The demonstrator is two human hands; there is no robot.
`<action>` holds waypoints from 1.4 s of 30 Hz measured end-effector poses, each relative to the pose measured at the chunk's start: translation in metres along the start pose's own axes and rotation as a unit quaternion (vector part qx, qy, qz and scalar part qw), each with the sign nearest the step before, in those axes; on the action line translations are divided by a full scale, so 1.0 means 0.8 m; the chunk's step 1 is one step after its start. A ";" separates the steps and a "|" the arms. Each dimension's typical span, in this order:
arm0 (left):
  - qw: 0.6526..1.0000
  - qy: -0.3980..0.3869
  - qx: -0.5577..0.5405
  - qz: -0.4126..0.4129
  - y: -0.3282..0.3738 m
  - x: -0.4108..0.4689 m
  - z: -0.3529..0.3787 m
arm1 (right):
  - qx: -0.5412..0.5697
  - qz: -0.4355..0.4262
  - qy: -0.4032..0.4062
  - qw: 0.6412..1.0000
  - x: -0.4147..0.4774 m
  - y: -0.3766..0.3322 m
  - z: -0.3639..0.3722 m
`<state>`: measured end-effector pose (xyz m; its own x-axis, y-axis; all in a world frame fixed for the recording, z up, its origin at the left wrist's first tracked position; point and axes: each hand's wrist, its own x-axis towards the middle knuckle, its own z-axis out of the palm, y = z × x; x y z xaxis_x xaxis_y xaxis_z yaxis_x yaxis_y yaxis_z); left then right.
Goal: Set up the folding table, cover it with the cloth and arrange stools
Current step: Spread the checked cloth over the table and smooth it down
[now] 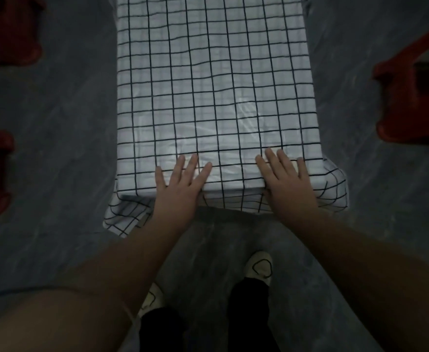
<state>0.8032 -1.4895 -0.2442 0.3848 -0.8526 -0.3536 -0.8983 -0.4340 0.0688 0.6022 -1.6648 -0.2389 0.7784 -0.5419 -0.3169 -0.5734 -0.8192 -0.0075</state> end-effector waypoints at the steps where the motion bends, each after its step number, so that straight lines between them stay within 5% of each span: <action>1: 1.000 0.002 0.004 -0.006 0.001 0.001 0.002 | 0.000 0.000 0.003 1.000 0.001 0.001 0.004; 10: 0.996 -0.034 -0.002 -0.086 0.066 0.006 -0.032 | 0.125 -0.021 0.011 0.992 -0.009 0.019 -0.017; 16: 0.999 -0.020 -0.047 0.002 0.153 0.034 -0.059 | 0.276 0.067 0.067 0.956 -0.043 0.090 -0.033; 22: 0.996 -0.050 -0.024 0.069 0.192 0.068 -0.059 | 0.494 0.343 0.038 0.798 -0.047 0.177 -0.025; 29: 0.996 -0.042 -0.008 0.077 0.188 0.079 -0.029 | 0.608 0.348 -0.139 0.700 -0.026 0.191 0.009; 33: 0.996 -0.031 -0.030 0.075 0.187 0.080 -0.024 | 0.658 0.355 -0.101 0.657 -0.017 0.173 0.011; 36: 0.996 -0.034 -0.038 0.068 0.190 0.082 -0.023 | 0.758 0.399 -0.119 0.503 -0.017 0.168 0.008; 38: 0.996 -0.035 -0.042 0.065 0.190 0.081 -0.022 | 0.787 0.397 -0.166 0.441 -0.020 0.172 0.010; 42: 0.996 -0.036 -0.048 0.071 0.186 0.082 -0.023 | 0.779 0.375 -0.190 0.465 -0.024 0.177 0.006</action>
<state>0.6984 -1.6152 -0.2398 0.2359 -0.8854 -0.4005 -0.9170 -0.3392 0.2098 0.5049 -1.7693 -0.2382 0.2785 -0.2507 -0.9271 -0.3671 0.8642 -0.3440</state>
